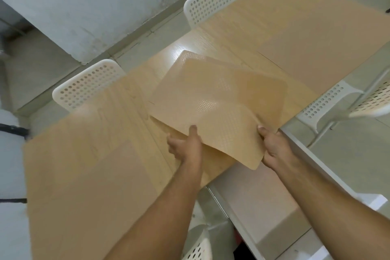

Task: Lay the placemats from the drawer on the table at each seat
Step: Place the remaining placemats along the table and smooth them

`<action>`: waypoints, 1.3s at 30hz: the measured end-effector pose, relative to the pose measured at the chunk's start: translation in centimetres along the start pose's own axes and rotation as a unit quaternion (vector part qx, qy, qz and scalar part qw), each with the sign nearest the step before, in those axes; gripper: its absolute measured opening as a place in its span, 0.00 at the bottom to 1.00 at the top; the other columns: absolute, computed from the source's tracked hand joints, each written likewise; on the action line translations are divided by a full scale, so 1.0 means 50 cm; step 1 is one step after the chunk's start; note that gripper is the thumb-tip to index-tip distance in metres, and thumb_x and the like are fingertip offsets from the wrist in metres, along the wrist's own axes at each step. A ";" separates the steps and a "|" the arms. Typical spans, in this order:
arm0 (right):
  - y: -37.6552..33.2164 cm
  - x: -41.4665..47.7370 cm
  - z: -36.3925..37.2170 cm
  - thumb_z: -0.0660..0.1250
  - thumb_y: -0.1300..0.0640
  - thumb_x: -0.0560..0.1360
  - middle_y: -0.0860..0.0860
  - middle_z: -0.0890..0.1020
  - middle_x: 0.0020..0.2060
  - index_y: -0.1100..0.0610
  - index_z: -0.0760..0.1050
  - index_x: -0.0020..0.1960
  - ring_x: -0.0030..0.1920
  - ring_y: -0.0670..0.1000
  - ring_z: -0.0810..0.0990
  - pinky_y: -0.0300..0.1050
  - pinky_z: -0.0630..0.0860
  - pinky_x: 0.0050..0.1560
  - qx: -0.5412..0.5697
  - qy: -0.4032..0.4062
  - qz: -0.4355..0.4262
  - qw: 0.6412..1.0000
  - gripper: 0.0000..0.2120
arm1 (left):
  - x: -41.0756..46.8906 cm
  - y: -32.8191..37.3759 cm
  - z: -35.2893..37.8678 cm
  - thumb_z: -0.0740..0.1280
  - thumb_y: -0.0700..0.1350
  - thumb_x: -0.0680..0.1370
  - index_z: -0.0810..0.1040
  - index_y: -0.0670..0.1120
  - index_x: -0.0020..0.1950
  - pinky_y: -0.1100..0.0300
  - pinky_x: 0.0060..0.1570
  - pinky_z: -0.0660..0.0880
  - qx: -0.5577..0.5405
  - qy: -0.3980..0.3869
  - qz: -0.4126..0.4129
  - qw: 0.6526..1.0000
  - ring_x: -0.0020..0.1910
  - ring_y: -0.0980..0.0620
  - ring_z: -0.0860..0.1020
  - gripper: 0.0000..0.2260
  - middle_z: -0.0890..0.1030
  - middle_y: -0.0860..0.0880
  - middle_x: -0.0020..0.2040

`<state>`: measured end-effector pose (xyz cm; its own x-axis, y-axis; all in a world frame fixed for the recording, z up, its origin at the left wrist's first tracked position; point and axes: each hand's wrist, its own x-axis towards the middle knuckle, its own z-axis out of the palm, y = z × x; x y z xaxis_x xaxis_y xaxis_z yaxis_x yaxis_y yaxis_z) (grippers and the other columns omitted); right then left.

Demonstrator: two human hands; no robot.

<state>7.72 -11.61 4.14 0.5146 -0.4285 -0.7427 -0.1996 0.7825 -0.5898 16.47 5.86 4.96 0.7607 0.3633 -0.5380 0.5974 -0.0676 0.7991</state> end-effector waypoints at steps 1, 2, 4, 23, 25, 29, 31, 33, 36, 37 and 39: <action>-0.003 -0.006 0.001 0.66 0.61 0.80 0.52 0.86 0.48 0.55 0.78 0.58 0.45 0.52 0.86 0.50 0.82 0.40 0.004 -0.019 0.000 1.000 0.08 | 0.014 0.015 -0.008 0.74 0.53 0.71 0.55 0.52 0.79 0.57 0.47 0.77 -0.064 0.000 -0.039 0.997 0.50 0.51 0.80 0.42 0.72 0.48 0.63; -0.006 -0.011 0.003 0.66 0.61 0.80 0.53 0.86 0.49 0.56 0.79 0.59 0.45 0.52 0.86 0.51 0.83 0.41 0.007 -0.046 0.005 0.999 0.09 | 0.027 0.025 -0.019 0.75 0.48 0.73 0.55 0.51 0.79 0.57 0.46 0.78 -0.118 -0.012 -0.062 0.991 0.46 0.52 0.80 0.40 0.75 0.49 0.56; -0.009 -0.020 0.011 0.65 0.61 0.80 0.54 0.86 0.50 0.56 0.80 0.60 0.46 0.53 0.86 0.52 0.84 0.44 0.011 -0.099 0.026 0.995 0.10 | 0.050 0.039 -0.048 0.73 0.40 0.75 0.60 0.50 0.76 0.51 0.53 0.80 -0.173 -0.033 -0.077 0.981 0.44 0.51 0.79 0.35 0.77 0.50 0.49; 0.260 -0.274 0.316 0.62 0.59 0.82 0.53 0.85 0.56 0.51 0.84 0.59 0.54 0.56 0.82 0.51 0.79 0.54 -0.275 -0.296 0.036 0.914 0.13 | 0.180 0.006 -0.902 0.75 0.41 0.74 0.79 0.46 0.61 0.57 0.37 0.78 -0.253 0.195 -0.033 0.947 0.44 0.48 0.81 0.16 0.83 0.44 0.57; 0.328 -0.324 0.366 0.61 0.59 0.83 0.53 0.85 0.56 0.51 0.85 0.57 0.53 0.56 0.82 0.49 0.79 0.51 -0.311 -0.294 0.007 0.904 0.13 | 0.174 -0.021 -1.020 0.73 0.41 0.76 0.76 0.49 0.62 0.54 0.46 0.73 -0.206 0.182 -0.046 0.960 0.47 0.49 0.78 0.16 0.81 0.46 0.58; 0.477 -0.438 0.449 0.60 0.58 0.83 0.54 0.85 0.54 0.50 0.84 0.54 0.51 0.55 0.83 0.46 0.79 0.46 -0.372 -0.304 -0.024 0.876 0.14 | 0.172 -0.081 -1.248 0.66 0.39 0.77 0.75 0.48 0.65 0.42 0.58 0.75 -0.057 0.082 -0.077 0.992 0.54 0.42 0.80 0.16 0.82 0.45 0.59; 0.552 -0.494 0.486 0.60 0.59 0.83 0.53 0.85 0.55 0.50 0.84 0.56 0.52 0.55 0.83 0.48 0.80 0.50 -0.399 -0.326 -0.031 0.857 0.14 | 0.162 -0.104 -1.352 0.63 0.37 0.77 0.77 0.47 0.61 0.46 0.51 0.79 0.012 0.049 -0.080 0.996 0.52 0.41 0.81 0.14 0.83 0.43 0.55; 0.621 -0.550 0.526 0.60 0.58 0.83 0.51 0.85 0.55 0.50 0.84 0.57 0.53 0.55 0.83 0.50 0.80 0.54 -0.430 -0.345 -0.035 0.833 0.14 | 0.157 -0.124 -1.450 0.64 0.39 0.77 0.78 0.48 0.58 0.51 0.48 0.76 0.043 0.044 -0.087 0.994 0.52 0.43 0.80 0.11 0.83 0.44 0.54; 0.722 -0.619 0.579 0.59 0.59 0.84 0.52 0.84 0.53 0.49 0.83 0.57 0.51 0.56 0.82 0.53 0.78 0.58 -0.457 -0.377 -0.031 0.805 0.14 | 0.153 -0.150 -1.589 0.67 0.43 0.78 0.79 0.45 0.55 0.52 0.43 0.77 0.006 0.083 -0.063 0.995 0.49 0.42 0.81 0.07 0.83 0.44 0.51; 0.755 -0.632 0.596 0.59 0.58 0.84 0.53 0.84 0.53 0.49 0.84 0.57 0.51 0.58 0.80 0.54 0.76 0.59 -0.464 -0.384 -0.031 0.798 0.14 | 0.158 -0.161 -1.631 0.68 0.45 0.78 0.79 0.45 0.54 0.51 0.43 0.78 -0.005 0.100 -0.050 0.994 0.49 0.42 0.82 0.07 0.83 0.44 0.51; 0.814 -0.649 0.625 0.59 0.58 0.84 0.55 0.84 0.52 0.49 0.84 0.57 0.50 0.59 0.78 0.56 0.74 0.59 -0.479 -0.393 -0.022 0.785 0.15 | 0.169 -0.183 -1.705 0.72 0.48 0.76 0.80 0.47 0.53 0.47 0.48 0.80 -0.029 0.126 -0.033 0.991 0.51 0.42 0.82 0.08 0.84 0.45 0.52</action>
<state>8.97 48.29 14.13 0.8189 0.2600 -0.5116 -0.5083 -0.0853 -0.8570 -4.22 88.78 16.01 0.6280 0.5862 -0.5118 0.6235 0.0146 0.7817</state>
